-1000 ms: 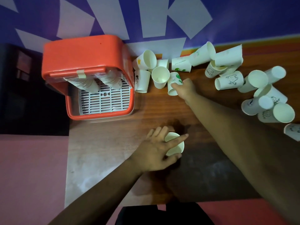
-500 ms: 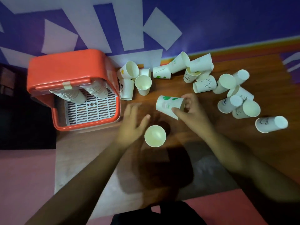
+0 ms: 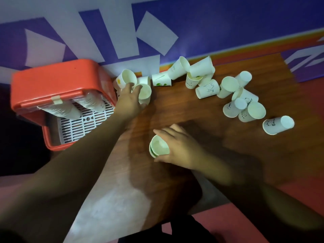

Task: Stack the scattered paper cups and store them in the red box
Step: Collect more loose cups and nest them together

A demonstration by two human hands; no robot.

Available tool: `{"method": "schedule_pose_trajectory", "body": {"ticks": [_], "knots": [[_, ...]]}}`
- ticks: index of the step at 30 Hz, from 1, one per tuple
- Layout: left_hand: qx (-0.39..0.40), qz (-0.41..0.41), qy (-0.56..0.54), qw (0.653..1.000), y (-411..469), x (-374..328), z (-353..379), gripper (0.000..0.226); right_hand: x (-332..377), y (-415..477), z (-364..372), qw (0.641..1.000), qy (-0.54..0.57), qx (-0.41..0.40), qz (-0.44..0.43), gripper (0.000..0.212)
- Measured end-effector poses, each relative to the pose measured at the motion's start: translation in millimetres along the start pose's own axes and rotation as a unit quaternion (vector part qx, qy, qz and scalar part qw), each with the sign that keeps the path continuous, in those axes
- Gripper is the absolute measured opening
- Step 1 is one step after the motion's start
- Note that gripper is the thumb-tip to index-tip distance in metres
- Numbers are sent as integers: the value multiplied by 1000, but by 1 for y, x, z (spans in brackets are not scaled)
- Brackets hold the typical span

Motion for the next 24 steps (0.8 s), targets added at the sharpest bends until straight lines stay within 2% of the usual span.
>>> {"method": "schedule_pose_trajectory", "body": {"ticks": [3, 8, 12, 16, 20, 24], "knots": [[33, -6, 11, 999, 9, 1, 13, 52, 3, 7, 20, 997, -72, 36, -10, 85], [46, -10, 18, 999, 13, 6, 24, 28, -6, 8, 38, 997, 14, 76, 8, 85], [38, -3, 65, 997, 9, 7, 27, 24, -12, 5, 34, 996, 42, 81, 18, 88], [54, -15, 63, 996, 4, 12, 37, 23, -20, 4, 39, 987, 125, 92, 43, 88], [32, -12, -41, 999, -5, 6, 31, 25, -28, -2, 46, 972, 210, 53, 91, 84], [-3, 22, -188, 982, -38, -2, 12, 18, -26, -9, 61, 961, 266, 34, 64, 82]]}}
Point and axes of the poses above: each hand's wrist, its own y-axis towards the middle knuckle, its own z-axis out of the palm, x = y × z, the point moved 9 cm from there along y, towards the middle knuckle, and after that the axes turned 14 degrees about x, right-handed, at the moved point
